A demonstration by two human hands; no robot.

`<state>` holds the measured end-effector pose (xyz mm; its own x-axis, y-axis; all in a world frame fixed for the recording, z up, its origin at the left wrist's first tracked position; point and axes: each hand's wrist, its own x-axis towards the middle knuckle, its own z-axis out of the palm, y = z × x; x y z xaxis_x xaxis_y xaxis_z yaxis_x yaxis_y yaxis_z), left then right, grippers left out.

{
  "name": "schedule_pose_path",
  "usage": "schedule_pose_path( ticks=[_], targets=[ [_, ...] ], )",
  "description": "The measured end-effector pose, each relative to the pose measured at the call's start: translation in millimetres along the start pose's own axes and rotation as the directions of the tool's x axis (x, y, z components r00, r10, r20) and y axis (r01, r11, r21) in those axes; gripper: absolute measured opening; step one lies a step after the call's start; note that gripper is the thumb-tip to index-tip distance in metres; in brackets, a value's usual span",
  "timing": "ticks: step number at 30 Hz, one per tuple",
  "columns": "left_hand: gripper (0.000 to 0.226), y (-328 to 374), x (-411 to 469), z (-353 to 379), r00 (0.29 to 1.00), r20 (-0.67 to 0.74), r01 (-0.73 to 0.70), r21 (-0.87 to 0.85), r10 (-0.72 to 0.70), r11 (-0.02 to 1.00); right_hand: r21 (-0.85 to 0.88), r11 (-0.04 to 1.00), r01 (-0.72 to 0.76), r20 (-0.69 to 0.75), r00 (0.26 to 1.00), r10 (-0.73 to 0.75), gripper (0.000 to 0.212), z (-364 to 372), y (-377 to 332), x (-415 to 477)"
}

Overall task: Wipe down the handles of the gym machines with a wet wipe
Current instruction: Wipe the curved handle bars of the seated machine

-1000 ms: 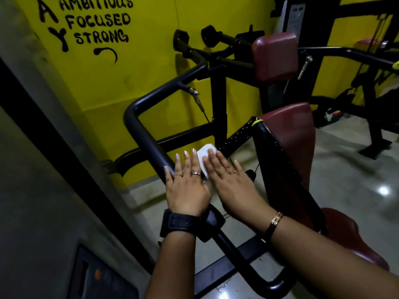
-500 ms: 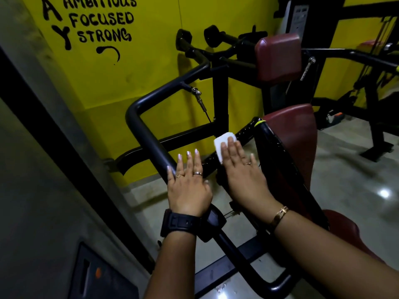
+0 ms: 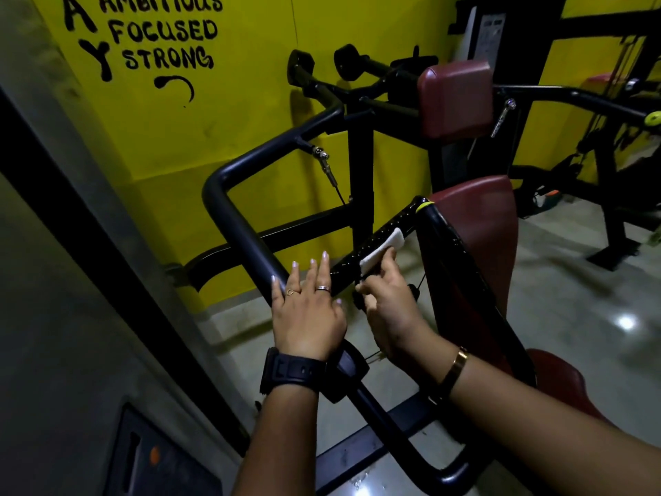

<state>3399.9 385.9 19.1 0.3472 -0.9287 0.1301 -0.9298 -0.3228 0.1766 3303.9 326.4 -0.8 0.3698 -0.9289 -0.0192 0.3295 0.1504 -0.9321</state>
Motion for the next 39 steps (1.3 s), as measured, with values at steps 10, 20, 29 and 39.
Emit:
schedule_pose_path(
  ticks=[10,20,29,39],
  targets=[
    [0.072,0,2,1,1.000,0.004,0.001,-0.011,-0.001,1.000,0.539,0.785,-0.305,-0.069,0.913,0.402,0.053,11,-13,19],
    [0.075,-1,2,4,1.000,-0.017,-0.001,-0.010,0.001,1.000,0.590,0.734,-0.335,-0.068,0.886,0.459,0.061,23,-4,12],
    [0.073,-1,1,4,1.000,-0.026,-0.004,-0.004,0.004,1.000,0.578,0.816,-0.010,-0.241,0.953,0.182,0.048,4,-26,29],
    [0.073,0,1,2,1.000,-0.022,0.001,0.006,-0.001,1.000,0.004,1.000,0.030,-0.245,0.969,-0.028,0.107,30,-10,4]
  ],
)
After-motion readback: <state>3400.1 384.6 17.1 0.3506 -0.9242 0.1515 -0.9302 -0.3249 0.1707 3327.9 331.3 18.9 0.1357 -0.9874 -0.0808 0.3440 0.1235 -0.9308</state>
